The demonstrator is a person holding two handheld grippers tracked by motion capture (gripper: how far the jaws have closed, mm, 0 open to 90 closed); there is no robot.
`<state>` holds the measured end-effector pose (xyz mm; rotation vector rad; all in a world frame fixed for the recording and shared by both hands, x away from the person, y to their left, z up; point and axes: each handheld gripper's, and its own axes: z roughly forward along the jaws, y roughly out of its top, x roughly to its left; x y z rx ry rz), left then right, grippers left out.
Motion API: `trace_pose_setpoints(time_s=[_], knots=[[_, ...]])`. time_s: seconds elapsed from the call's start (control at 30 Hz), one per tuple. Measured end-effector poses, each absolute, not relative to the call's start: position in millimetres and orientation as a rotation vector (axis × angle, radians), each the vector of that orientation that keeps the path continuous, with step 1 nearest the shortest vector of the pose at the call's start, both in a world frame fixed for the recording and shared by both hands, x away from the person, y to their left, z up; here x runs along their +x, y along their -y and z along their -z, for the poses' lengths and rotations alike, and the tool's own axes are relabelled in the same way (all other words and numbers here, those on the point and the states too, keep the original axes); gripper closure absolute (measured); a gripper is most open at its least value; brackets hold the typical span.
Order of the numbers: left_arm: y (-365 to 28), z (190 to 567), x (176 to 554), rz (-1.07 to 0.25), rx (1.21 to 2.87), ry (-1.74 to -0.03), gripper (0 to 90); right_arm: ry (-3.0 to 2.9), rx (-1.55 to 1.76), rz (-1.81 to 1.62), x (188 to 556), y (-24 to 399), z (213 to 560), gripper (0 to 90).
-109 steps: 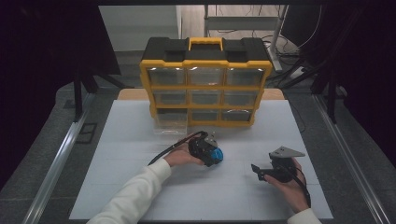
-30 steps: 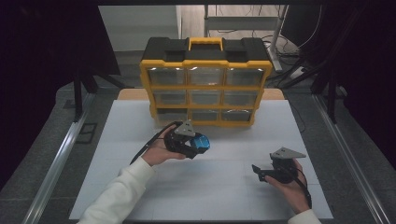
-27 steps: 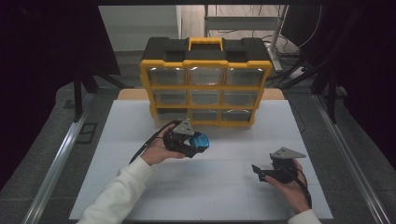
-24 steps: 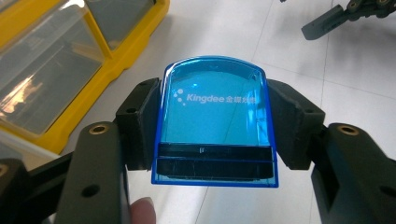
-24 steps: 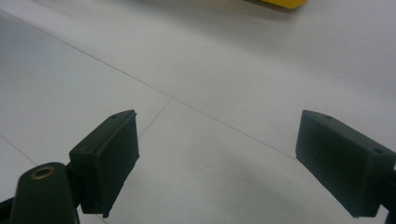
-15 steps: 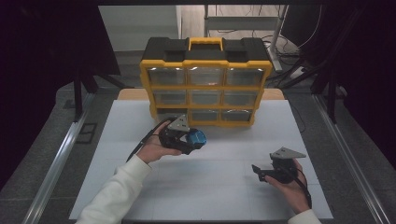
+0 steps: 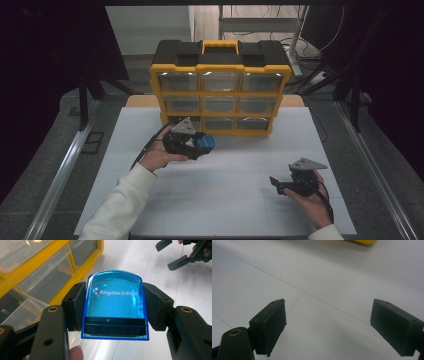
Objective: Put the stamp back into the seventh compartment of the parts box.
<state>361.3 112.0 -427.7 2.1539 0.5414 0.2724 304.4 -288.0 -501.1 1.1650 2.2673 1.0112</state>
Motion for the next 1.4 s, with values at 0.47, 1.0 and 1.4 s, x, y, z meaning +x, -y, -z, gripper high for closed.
trace_pose_setpoints(time_s=[0.47,1.0,1.4], knots=[[-123,420,363,-0.296,2.121,-0.569,41.1,-2.268,1.166,-1.011,304,288,501,13.8],[-138,415,367,-0.335,2.077,-0.632,41.1,-2.268,1.164,-1.013,305,288,501,13.9],[-148,415,372,-0.352,2.049,-0.678,41.1,-2.268,1.164,-1.011,305,288,501,13.9]])
